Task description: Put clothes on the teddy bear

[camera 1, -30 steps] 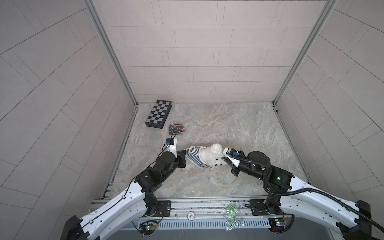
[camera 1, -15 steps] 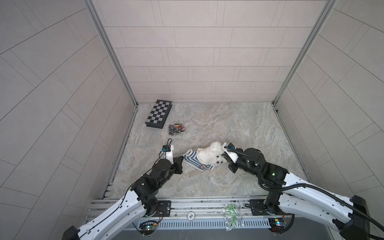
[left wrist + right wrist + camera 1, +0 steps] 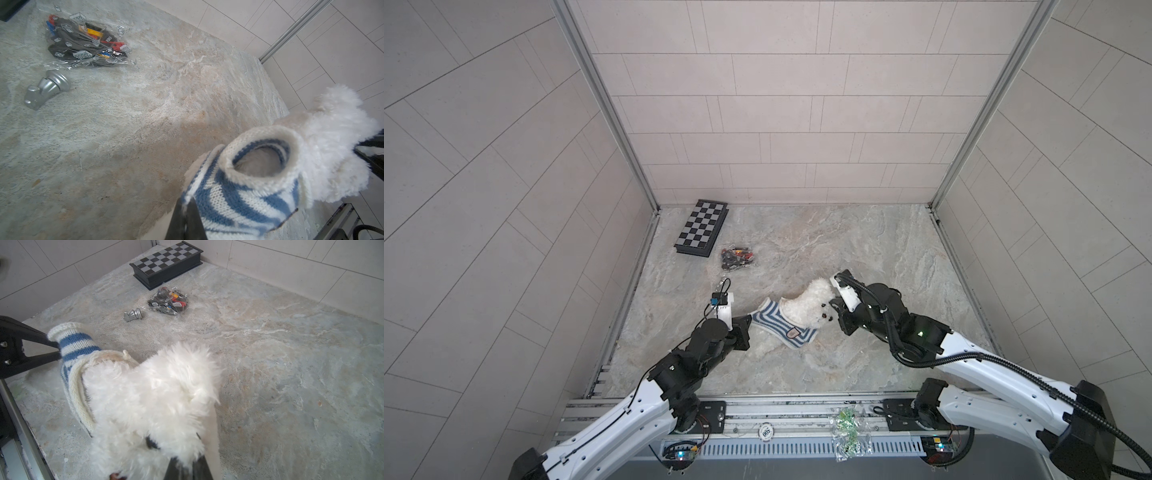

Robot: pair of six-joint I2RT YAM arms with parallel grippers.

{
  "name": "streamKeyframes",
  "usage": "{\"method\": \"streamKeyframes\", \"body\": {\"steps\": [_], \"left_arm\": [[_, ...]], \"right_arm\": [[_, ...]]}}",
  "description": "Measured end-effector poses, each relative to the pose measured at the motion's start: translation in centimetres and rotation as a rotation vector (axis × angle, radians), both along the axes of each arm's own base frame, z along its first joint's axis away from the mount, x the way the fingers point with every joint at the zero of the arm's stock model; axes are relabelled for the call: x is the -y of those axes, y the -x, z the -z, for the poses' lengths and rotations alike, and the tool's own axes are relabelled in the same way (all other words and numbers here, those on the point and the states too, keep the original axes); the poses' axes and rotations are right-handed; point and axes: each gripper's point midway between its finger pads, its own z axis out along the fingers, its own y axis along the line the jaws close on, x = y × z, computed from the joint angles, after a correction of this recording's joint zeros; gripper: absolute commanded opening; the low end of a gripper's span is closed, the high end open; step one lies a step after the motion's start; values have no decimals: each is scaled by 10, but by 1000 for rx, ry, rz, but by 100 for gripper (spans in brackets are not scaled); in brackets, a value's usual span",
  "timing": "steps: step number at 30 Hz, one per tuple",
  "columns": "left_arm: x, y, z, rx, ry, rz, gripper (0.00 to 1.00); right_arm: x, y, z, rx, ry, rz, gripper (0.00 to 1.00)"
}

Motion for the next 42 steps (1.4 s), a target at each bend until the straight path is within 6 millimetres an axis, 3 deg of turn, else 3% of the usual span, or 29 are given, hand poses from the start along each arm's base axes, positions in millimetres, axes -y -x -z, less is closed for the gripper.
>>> {"method": "streamKeyframes", "body": {"steps": [6, 11, 15, 20, 26, 30, 33, 38, 42], "left_arm": [[9, -4, 14, -38, -26, 30, 6], [12, -9, 11, -32, -65, 44, 39], [11, -13, 1, -13, -89, 38, 52], [13, -13, -3, -20, -145, 47, 56], [45, 0, 0, -33, -204, 167, 57], [53, 4, 6, -44, -223, 204, 57], [53, 4, 5, -42, -221, 204, 57], [54, 5, -3, -22, -197, 206, 56], [58, 7, -9, -6, -157, 223, 56]], "right_arm": [[0, -5, 22, -69, 28, 25, 0], [5, -15, 41, -126, 43, 58, 0], [10, -23, 53, -163, 51, 82, 0], [14, -32, 60, -197, 26, 94, 7], [22, -39, 74, -254, 18, 120, 36], [26, -36, 61, -236, 1, 126, 56], [31, -29, 38, -191, -30, 124, 67], [37, -8, 13, -138, -84, 117, 72], [41, 17, 28, -168, -86, 111, 73]]}}
